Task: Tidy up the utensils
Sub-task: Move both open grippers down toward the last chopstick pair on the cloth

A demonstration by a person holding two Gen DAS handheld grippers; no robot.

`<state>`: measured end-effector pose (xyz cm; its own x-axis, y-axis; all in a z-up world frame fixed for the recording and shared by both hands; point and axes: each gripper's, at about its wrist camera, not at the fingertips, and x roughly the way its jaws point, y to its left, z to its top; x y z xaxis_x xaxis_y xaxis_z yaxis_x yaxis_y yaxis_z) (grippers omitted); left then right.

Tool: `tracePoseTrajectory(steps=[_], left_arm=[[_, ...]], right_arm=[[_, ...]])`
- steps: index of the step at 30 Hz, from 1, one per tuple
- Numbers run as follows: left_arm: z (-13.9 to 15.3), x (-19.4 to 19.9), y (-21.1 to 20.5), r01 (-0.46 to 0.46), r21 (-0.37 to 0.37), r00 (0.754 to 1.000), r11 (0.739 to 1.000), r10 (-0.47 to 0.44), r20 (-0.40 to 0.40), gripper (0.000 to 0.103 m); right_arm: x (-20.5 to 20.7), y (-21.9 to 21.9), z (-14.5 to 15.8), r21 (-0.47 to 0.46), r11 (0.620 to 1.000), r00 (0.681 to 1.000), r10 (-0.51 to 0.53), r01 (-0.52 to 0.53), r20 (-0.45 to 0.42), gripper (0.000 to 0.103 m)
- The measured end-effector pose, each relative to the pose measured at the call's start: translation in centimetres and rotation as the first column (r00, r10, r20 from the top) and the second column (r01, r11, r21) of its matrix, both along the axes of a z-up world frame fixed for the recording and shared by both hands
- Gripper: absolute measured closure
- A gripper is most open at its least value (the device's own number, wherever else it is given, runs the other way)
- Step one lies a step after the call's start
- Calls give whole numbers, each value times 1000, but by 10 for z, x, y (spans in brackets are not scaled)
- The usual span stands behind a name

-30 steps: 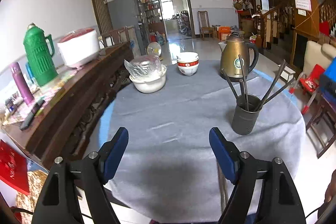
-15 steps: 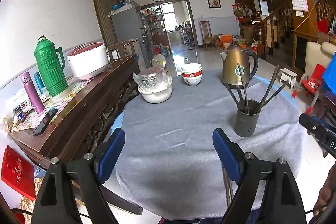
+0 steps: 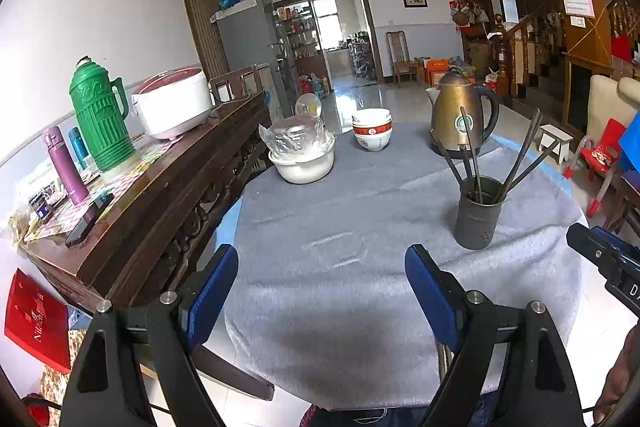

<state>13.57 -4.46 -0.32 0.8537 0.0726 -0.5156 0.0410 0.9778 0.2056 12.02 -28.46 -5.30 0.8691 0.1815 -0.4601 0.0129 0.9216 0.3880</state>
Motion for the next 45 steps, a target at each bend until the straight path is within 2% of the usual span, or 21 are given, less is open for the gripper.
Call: tracePoseTrajectory(steps=[25, 45], left_arm=[[-15, 8, 8, -10, -6, 999, 1000, 9, -50, 17], [-57, 43, 6, -28, 12, 984, 1000, 30, -176, 17]], right_arm=[[8, 17, -13, -2, 1000, 999, 30, -30, -46, 38], [35, 20, -52, 14, 999, 986, 42, -41, -159, 38]])
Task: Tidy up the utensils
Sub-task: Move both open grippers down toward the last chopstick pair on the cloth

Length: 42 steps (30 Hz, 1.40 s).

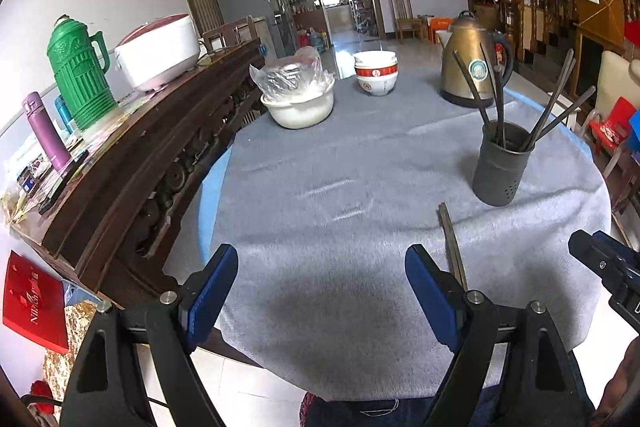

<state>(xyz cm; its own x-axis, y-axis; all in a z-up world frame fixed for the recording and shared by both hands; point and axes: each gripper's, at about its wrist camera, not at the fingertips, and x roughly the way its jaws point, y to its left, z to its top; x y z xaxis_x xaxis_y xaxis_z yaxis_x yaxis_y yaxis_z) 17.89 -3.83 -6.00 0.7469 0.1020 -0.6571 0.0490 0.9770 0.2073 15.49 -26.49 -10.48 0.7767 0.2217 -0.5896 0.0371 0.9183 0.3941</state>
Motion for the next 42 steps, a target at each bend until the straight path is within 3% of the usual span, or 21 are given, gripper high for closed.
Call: tracePoseTrajectory(steps=[14, 18, 31, 42], left_arm=[[-24, 34, -18, 17, 15, 995, 1000, -16, -94, 17], [-35, 46, -22, 33, -18, 990, 999, -35, -135, 17], [-97, 71, -21, 45, -253, 931, 966, -132, -341, 17], [-115, 53, -40, 123, -240, 897, 963, -211, -388, 17]], right_arm=[[26, -27, -24, 56, 998, 998, -28, 32, -60, 38], [34, -35, -31, 71, 997, 996, -37, 43, -75, 38], [51, -56, -56, 100, 991, 989, -74, 88, -129, 38], [53, -60, -64, 113, 989, 987, -75, 92, -143, 38]])
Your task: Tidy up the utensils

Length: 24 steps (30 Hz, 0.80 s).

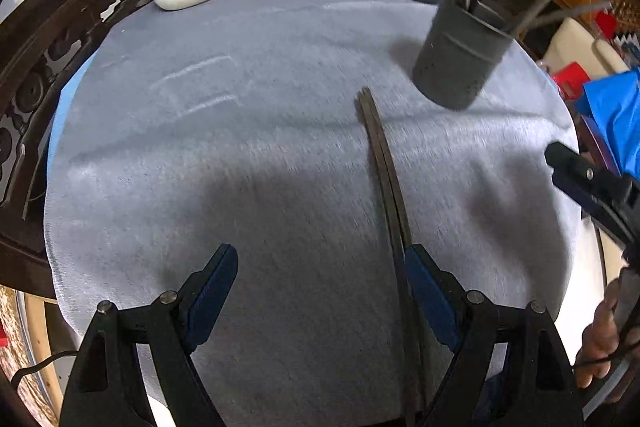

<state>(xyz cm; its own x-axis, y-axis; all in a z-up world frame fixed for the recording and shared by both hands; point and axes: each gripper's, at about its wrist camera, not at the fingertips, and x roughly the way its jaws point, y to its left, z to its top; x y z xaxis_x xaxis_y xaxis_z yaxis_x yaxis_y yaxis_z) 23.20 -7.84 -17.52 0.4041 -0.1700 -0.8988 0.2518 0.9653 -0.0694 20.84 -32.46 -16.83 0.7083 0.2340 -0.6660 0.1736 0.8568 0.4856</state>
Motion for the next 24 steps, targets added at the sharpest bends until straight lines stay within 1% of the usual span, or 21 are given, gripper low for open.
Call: tracePoseTrajectory(steps=[5, 13, 18, 19, 24], left_arm=[[-8, -6, -1, 15, 15, 1000, 1000, -15, -23, 17], [-11, -12, 0, 30, 9, 999, 1000, -30, -42, 17], [-13, -11, 0, 25, 6, 998, 1000, -24, -50, 17], [-17, -6, -2, 24, 7, 998, 1000, -24, -51, 17], [-19, 1, 1, 9, 22, 999, 1000, -8, -44, 17]], right_arm=[[-1, -2, 1, -1, 1000, 1000, -8, 8, 4, 38], [-2, 1, 2, -7, 1000, 1000, -2, 2, 3, 38], [-2, 2, 2, -8, 1000, 1000, -1, 1, 2, 38], [-2, 2, 2, -10, 1000, 1000, -1, 1, 2, 38], [-2, 4, 3, -15, 1000, 1000, 2, -2, 0, 38]])
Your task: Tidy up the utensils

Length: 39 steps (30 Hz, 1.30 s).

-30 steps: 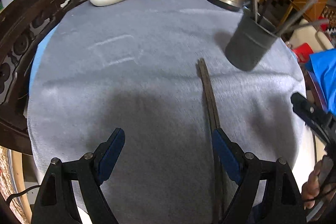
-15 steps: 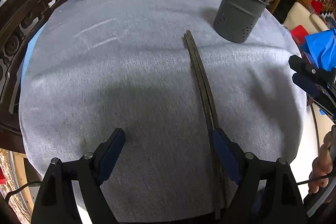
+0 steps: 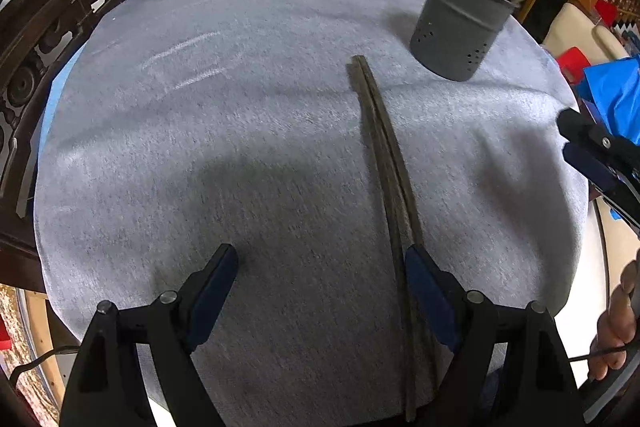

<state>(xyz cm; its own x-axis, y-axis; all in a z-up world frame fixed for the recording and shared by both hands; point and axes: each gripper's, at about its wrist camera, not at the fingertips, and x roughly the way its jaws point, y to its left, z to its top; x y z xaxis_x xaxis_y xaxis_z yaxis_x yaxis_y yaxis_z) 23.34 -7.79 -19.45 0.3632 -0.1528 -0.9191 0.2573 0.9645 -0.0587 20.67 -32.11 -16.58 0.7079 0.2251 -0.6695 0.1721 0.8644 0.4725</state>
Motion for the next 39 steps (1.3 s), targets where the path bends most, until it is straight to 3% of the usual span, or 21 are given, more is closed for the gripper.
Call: tracePoseTrajectory(steps=[11, 13, 17, 19, 21, 29, 39], left_arm=[[3, 22, 49, -161, -22, 987, 987, 161, -1, 17], [3, 21, 50, -147, -13, 989, 989, 148, 10, 25], [5, 17, 47, -112, 3, 993, 994, 112, 30, 56], [6, 17, 49, -103, -29, 995, 994, 103, 13, 69], [5, 18, 51, -102, -76, 995, 992, 100, -21, 91], [3, 5, 72, -160, -227, 982, 961, 133, -130, 93], [13, -12, 93, -243, -226, 968, 943, 220, -122, 93]], right_arm=[[2, 4, 1, -7, 1000, 1000, 11, -11, -3, 38], [3, 9, 2, -13, 1000, 1000, 29, -29, -1, 38], [3, 18, 5, -36, 998, 999, 54, -54, 7, 38], [4, 20, 5, -39, 997, 998, 62, -62, 5, 38], [4, 22, 5, -42, 997, 998, 63, -63, 3, 38], [6, 36, 9, -66, 993, 995, 102, -102, -1, 40], [13, 57, 7, -83, 983, 987, 161, -163, -28, 40]])
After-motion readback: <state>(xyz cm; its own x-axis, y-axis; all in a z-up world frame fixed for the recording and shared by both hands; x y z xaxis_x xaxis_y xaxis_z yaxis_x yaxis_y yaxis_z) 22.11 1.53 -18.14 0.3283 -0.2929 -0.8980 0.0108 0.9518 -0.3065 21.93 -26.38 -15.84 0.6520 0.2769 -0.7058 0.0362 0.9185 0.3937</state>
